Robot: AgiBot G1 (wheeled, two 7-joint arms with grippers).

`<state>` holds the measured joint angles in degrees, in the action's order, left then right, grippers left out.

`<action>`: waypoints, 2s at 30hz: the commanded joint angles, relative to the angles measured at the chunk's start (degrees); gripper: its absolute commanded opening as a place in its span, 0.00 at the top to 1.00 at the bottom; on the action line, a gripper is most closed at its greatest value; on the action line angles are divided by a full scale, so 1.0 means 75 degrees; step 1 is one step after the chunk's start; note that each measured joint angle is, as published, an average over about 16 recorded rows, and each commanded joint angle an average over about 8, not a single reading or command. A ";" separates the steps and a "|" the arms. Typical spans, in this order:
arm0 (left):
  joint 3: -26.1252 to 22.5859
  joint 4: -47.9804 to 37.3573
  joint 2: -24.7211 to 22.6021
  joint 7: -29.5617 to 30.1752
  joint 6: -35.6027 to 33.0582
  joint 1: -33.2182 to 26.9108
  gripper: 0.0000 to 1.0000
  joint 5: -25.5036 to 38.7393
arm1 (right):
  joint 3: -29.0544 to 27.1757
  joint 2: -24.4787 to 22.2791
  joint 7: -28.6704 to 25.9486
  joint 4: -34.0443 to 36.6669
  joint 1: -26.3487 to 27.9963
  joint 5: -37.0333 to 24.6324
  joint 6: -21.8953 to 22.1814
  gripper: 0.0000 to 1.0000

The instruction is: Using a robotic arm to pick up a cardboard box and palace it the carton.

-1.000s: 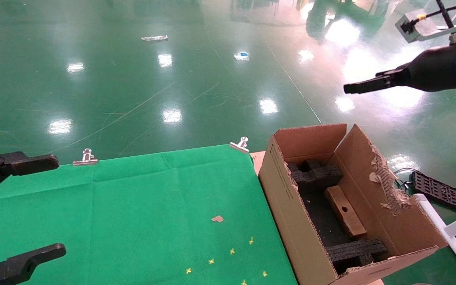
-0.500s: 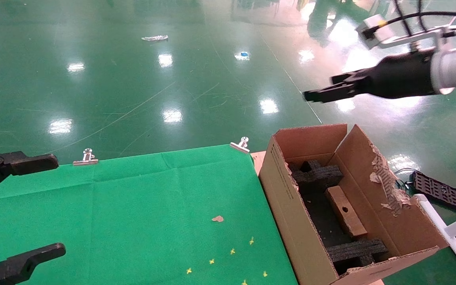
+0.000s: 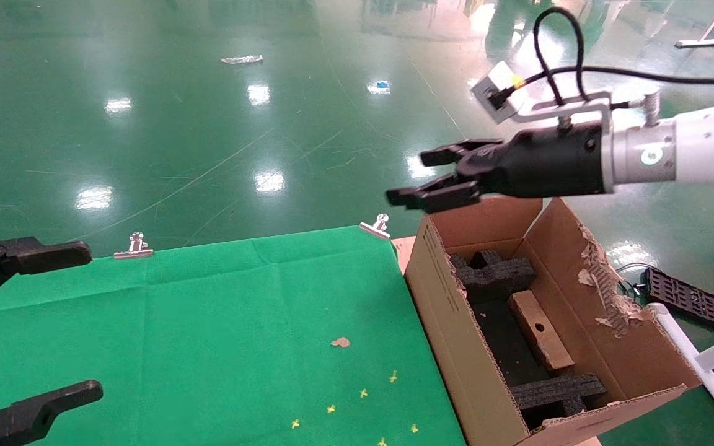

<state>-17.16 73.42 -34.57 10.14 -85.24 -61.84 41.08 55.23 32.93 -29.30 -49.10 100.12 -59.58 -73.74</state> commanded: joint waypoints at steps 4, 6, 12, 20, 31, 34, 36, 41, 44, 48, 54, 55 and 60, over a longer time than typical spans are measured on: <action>-0.0002 0.0000 0.0001 -0.0001 0.0001 0.0000 0.00 -0.0001 | -0.0725 0.0039 0.0343 -0.0452 -0.0712 0.0327 -0.0221 0.00; -0.0003 0.0000 0.0001 -0.0001 0.0001 -0.0001 0.00 -0.0002 | -0.1022 0.0055 0.0483 -0.0638 -0.1005 0.0462 -0.0312 0.00; -0.0005 0.0000 0.0002 -0.0003 0.0002 -0.0001 0.00 -0.0003 | -0.1910 0.0102 0.0903 -0.1193 -0.1878 0.0863 -0.0582 0.00; -0.0008 0.0000 0.0003 -0.0004 0.0003 -0.0002 0.00 -0.0006 | -0.3099 0.0165 0.1466 -0.1935 -0.3047 0.1400 -0.0945 0.00; -0.0012 0.0000 0.0005 -0.0006 0.0005 -0.0003 0.00 -0.0008 | -0.4727 0.0252 0.2236 -0.2952 -0.4648 0.2136 -0.1441 0.00; -0.0013 -0.0001 0.0005 -0.0007 0.0006 -0.0003 0.00 -0.0009 | -0.5094 0.0271 0.2408 -0.3180 -0.5013 0.2300 -0.1550 0.00; -0.0013 -0.0001 0.0006 -0.0007 0.0007 -0.0002 0.00 -0.0010 | -0.5292 0.0280 0.2490 -0.3303 -0.5212 0.2391 -0.1611 0.00; -0.0013 -0.0002 0.0007 -0.0008 0.0009 -0.0001 0.00 -0.0011 | -0.5498 0.0291 0.2556 -0.3428 -0.5420 0.2495 -0.1676 0.00; -0.0013 -0.0002 0.0007 -0.0008 0.0009 -0.0001 0.00 -0.0011 | -0.5453 0.0291 0.2536 -0.3398 -0.5372 0.2483 -0.1664 0.00; -0.0013 -0.0002 0.0007 -0.0008 0.0009 -0.0001 0.00 -0.0011 | -0.5380 0.0289 0.2513 -0.3354 -0.5300 0.2450 -0.1643 0.00; -0.0013 -0.0002 0.0007 -0.0008 0.0009 -0.0001 0.00 -0.0011 | -0.5310 0.0286 0.2492 -0.3313 -0.5227 0.2412 -0.1621 0.00; -0.0013 -0.0002 0.0007 -0.0008 0.0009 -0.0002 0.00 -0.0011 | -0.5302 0.0286 0.2489 -0.3307 -0.5218 0.2409 -0.1618 0.00; -0.0013 -0.0002 0.0007 -0.0007 0.0009 -0.0001 0.00 -0.0011 | -0.5267 0.0283 0.2479 -0.3286 -0.5184 0.2388 -0.1605 0.00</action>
<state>-17.26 73.40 -34.52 10.09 -85.18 -61.85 40.99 15.69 35.05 -10.70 -73.76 61.21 -41.66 -85.79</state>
